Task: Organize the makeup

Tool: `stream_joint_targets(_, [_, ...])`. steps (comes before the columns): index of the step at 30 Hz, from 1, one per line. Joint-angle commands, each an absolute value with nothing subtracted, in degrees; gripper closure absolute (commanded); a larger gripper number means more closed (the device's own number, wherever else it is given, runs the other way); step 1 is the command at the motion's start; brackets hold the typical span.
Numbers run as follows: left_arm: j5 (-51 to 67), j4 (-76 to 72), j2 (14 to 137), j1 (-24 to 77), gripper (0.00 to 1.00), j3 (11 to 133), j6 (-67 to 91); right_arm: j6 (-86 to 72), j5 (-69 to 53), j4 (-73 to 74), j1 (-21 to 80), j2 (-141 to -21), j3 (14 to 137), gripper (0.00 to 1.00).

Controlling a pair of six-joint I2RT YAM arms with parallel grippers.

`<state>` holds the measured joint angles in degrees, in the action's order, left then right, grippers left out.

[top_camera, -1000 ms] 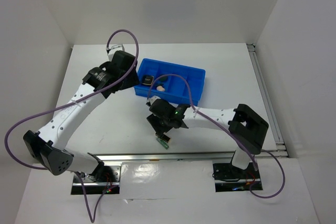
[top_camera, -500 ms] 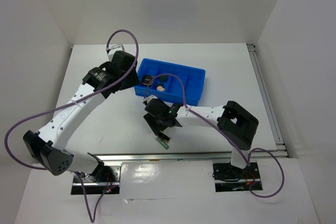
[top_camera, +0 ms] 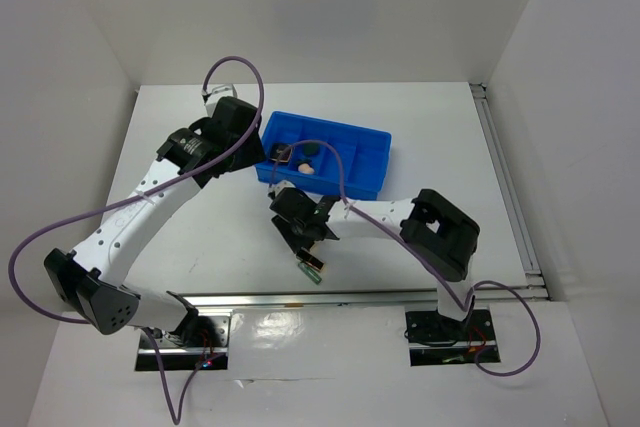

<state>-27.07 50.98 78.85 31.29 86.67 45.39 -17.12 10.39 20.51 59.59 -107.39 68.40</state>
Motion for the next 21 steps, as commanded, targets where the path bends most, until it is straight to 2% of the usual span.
stream_joint_targets(1, [-28.0, 50.3, 78.6, 31.0, 0.34, 87.1, 45.5, -15.4, 12.2, 18.5, 59.4, -108.9, 72.1, 0.45])
stream_joint_targets(2, [-28.0, 50.3, 78.6, 31.0, 0.34, 87.1, 45.5, -14.9, 12.2, 18.5, 59.4, -109.4, 72.6, 0.51])
stream_joint_targets(10, [-28.6, 50.9, 77.5, 31.0, 0.34, 87.1, 45.5, -12.3, 13.4, 18.0, 59.4, -109.4, 76.7, 0.67])
stream_joint_targets(16, [-30.8, 51.4, 76.5, 31.0, 0.33, 88.8, 45.5, -11.7, 13.4, 20.2, 58.2, -105.4, 83.1, 0.69])
stream_joint_targets(21, [-32.7, 51.9, 74.2, 31.0, 0.33, 88.8, 46.7, -16.8, 12.1, 24.3, 49.9, -102.0, 87.0, 0.7])
